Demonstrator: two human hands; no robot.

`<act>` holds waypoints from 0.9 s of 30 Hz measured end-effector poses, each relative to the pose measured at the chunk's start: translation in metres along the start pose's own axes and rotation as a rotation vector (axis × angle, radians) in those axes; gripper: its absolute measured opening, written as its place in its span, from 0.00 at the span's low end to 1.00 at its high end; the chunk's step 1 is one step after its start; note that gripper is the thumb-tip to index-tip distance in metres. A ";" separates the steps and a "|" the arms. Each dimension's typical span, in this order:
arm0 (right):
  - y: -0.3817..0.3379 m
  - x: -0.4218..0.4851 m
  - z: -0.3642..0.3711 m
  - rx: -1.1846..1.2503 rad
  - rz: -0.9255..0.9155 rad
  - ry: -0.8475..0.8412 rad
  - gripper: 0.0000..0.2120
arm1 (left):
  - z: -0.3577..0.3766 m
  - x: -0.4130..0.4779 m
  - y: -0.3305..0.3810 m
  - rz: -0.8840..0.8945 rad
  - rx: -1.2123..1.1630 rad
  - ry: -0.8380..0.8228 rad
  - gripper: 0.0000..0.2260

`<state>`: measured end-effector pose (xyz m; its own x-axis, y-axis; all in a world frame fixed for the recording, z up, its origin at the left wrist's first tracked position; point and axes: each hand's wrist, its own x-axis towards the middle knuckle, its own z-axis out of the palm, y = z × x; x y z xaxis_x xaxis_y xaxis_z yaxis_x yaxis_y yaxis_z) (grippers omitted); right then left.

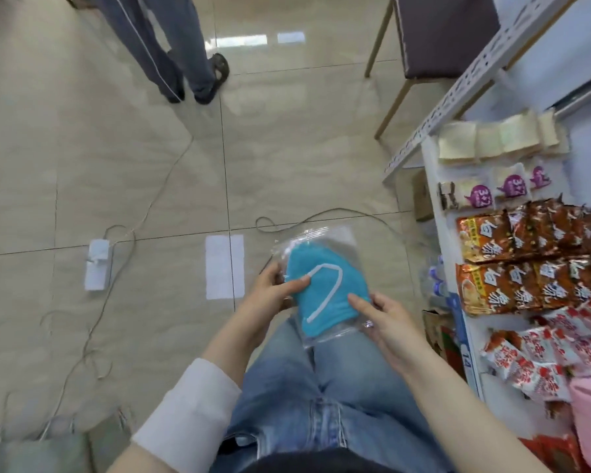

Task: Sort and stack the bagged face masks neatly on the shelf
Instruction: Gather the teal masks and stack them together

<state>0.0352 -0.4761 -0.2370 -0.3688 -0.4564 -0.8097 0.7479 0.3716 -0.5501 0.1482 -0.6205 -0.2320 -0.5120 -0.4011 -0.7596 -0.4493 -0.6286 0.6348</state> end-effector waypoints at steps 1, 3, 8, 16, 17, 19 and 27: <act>-0.008 0.010 0.004 -0.023 -0.001 0.005 0.06 | -0.002 0.006 0.007 -0.008 -0.011 0.006 0.13; -0.029 0.032 0.012 -0.041 -0.015 0.014 0.05 | -0.006 0.023 0.025 -0.007 -0.018 0.009 0.13; -0.110 0.079 0.031 -0.101 -0.102 -0.015 0.04 | -0.009 0.073 0.096 0.076 0.058 0.047 0.07; -0.237 0.108 0.047 -0.067 -0.316 0.039 0.08 | 0.025 0.129 0.230 0.308 0.086 0.000 0.02; -0.253 0.107 0.047 -0.043 -0.353 0.054 0.08 | 0.033 0.133 0.248 0.333 0.102 -0.030 0.02; -0.282 0.101 0.044 -0.002 -0.428 0.117 0.12 | 0.051 0.140 0.286 0.373 0.118 -0.126 0.02; -0.344 0.030 0.001 0.253 -0.725 0.542 0.06 | 0.166 0.135 0.387 0.567 0.310 -0.625 0.03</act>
<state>-0.2326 -0.6185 -0.0713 -0.9507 -0.0451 -0.3069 0.3096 -0.0720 -0.9482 -0.2163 -0.8077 -0.0658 -0.9814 -0.1037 -0.1618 -0.1384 -0.2021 0.9695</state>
